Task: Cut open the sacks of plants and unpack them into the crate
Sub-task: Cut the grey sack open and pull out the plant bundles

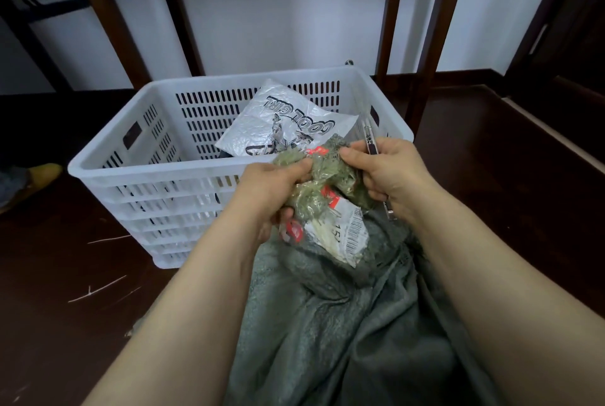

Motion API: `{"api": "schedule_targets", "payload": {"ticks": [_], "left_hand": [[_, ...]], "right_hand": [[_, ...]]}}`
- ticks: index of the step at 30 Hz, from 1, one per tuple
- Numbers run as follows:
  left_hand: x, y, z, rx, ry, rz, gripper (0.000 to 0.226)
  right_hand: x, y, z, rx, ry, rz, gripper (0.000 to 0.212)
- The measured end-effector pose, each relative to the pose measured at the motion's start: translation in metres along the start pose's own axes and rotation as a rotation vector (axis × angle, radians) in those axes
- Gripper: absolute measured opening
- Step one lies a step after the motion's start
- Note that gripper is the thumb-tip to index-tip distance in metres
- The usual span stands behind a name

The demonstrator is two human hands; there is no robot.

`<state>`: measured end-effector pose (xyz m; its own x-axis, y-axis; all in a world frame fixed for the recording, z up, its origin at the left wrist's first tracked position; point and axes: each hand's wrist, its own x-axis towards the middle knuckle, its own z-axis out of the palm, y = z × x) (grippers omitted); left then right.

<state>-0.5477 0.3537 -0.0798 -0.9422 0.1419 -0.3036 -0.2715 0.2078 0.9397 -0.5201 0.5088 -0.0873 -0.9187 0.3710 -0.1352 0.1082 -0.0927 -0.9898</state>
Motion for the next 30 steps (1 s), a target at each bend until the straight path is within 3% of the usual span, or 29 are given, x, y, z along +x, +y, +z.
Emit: {"api": "schedule_targets", "payload": {"ticks": [3, 8, 10, 13, 17, 30], "left_hand": [[-0.001, 0.005, 0.001, -0.153, 0.025, 0.085, 0.012], [0.005, 0.004, -0.009, -0.051, 0.092, 0.205, 0.020], [0.011, 0.001, -0.012, 0.023, 0.141, 0.258, 0.024], [0.018, -0.001, -0.015, 0.101, 0.186, 0.322, 0.026], [0.023, -0.004, -0.017, 0.125, 0.220, 0.345, 0.020], [0.027, -0.005, -0.019, 0.176, 0.258, 0.378, 0.020]], "right_hand": [[-0.003, -0.002, 0.000, -0.045, -0.063, 0.024, 0.014], [-0.004, -0.026, -0.009, -0.322, 0.055, -0.126, 0.024], [-0.008, -0.038, -0.016, -0.388, -0.043, -0.175, 0.024], [-0.021, -0.050, -0.021, -0.681, -0.228, -0.196, 0.021], [-0.025, -0.051, -0.012, -0.993, -0.248, -0.228, 0.018], [-0.044, -0.063, 0.002, -1.245, -0.179, -0.285, 0.022]]}}
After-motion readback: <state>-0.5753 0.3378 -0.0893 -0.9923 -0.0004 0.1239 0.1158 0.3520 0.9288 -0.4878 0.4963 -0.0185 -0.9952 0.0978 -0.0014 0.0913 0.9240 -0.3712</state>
